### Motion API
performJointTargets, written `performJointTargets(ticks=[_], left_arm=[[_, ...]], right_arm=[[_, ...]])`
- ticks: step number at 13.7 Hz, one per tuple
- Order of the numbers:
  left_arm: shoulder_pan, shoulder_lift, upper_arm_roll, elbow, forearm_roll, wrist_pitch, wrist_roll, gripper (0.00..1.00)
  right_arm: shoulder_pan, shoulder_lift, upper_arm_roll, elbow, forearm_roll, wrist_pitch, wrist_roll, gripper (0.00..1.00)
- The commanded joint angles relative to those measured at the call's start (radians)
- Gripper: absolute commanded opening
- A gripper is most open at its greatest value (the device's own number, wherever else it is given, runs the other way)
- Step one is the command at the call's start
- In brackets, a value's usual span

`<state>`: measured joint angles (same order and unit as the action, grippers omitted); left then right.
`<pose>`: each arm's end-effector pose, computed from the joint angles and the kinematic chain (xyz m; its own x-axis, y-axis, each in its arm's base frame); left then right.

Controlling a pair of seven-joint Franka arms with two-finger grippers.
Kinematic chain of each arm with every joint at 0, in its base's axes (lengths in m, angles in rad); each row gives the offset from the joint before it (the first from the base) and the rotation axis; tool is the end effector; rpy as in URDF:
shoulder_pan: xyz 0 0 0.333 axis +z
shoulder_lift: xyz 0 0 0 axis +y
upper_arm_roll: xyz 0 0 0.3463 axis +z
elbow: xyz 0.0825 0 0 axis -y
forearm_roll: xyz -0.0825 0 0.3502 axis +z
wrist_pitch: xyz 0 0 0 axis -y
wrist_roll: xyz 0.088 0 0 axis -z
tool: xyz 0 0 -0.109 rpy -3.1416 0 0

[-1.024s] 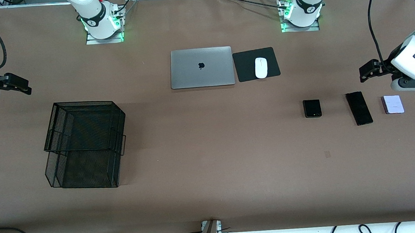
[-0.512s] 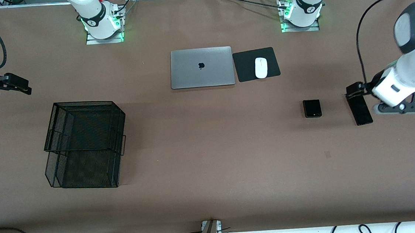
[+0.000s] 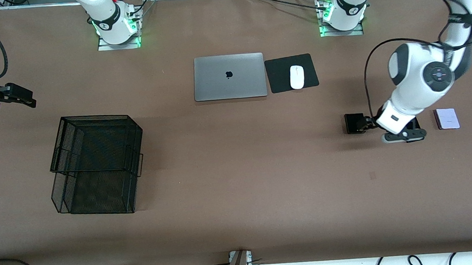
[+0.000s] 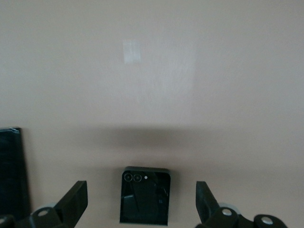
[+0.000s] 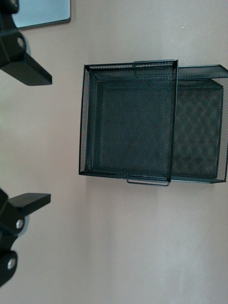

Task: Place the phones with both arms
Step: 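Lower the left gripper and grasp the black flip phone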

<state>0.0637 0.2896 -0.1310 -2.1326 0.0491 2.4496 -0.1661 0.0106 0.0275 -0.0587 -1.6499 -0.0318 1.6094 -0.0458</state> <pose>0.5607 -0.0349 0.3270 0.9973 0.0675 0.0293 0.0672 -0.9977 0.0098 0.5286 -0.0284 0.6070 0.9976 -0.0011 -0.0694 0.0010 -0.9995 0.0301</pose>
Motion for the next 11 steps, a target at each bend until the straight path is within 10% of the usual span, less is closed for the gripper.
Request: performJointTargets(ticks=[1, 11], left_arm=[[-0.002, 0.012, 0.004, -0.099, -0.018, 0.127, -0.003, 1.0], [-0.001, 0.157, 0.002, -0.105, -0.017, 0.181, -0.001, 1.0]], right_arm=[[-0.015, -0.017, 0.014, -0.013, 0.003, 0.006, -0.006, 1.0], [-0.015, -0.017, 0.014, -0.013, 0.003, 0.007, -0.006, 1.0]])
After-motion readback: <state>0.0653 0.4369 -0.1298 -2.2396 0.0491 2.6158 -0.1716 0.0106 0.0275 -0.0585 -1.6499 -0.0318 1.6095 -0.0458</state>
